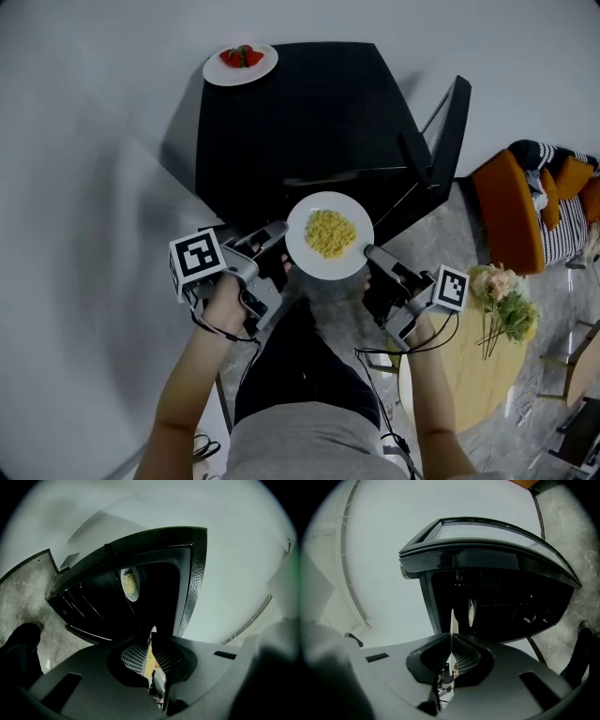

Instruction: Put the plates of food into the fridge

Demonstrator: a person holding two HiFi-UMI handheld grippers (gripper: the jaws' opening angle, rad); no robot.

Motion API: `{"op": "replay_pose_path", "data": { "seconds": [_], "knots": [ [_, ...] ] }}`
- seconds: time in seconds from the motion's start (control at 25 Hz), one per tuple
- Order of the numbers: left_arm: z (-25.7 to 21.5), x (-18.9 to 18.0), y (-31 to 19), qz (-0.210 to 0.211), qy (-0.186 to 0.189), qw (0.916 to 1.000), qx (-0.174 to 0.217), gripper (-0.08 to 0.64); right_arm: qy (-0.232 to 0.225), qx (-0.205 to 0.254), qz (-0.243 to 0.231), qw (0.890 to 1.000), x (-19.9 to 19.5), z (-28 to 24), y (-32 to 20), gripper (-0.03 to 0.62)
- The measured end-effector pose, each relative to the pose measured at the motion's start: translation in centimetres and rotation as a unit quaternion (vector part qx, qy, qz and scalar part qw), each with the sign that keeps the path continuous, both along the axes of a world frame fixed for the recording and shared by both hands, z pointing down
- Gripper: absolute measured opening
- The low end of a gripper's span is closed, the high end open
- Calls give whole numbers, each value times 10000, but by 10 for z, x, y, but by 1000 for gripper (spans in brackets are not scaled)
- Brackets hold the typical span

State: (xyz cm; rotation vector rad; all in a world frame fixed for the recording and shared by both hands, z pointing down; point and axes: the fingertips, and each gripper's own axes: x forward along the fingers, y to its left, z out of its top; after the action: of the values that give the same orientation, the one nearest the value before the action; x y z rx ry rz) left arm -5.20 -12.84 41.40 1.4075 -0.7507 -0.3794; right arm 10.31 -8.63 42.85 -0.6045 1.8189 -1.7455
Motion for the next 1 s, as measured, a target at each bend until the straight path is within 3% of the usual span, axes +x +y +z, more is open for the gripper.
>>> {"op": "replay_pose_path", "data": {
  "seconds": [0.48,0.68,0.88,1.0],
  "knots": [
    [-4,-2,-1,-242,272,9993,-100,23,-123,272,101,9995,0,-5,1,18],
    [1,-3,-3,-438,-30,9990,41,24,-43,399,251,9989,0,-1,0,18],
    [32,1,-44,-825,-467,9946,434,24,224,647,546,9962,8,26,-42,18],
    [45,3,-51,-1000,-668,9917,464,23,257,642,709,9951,12,37,-51,18]
  ]
}}
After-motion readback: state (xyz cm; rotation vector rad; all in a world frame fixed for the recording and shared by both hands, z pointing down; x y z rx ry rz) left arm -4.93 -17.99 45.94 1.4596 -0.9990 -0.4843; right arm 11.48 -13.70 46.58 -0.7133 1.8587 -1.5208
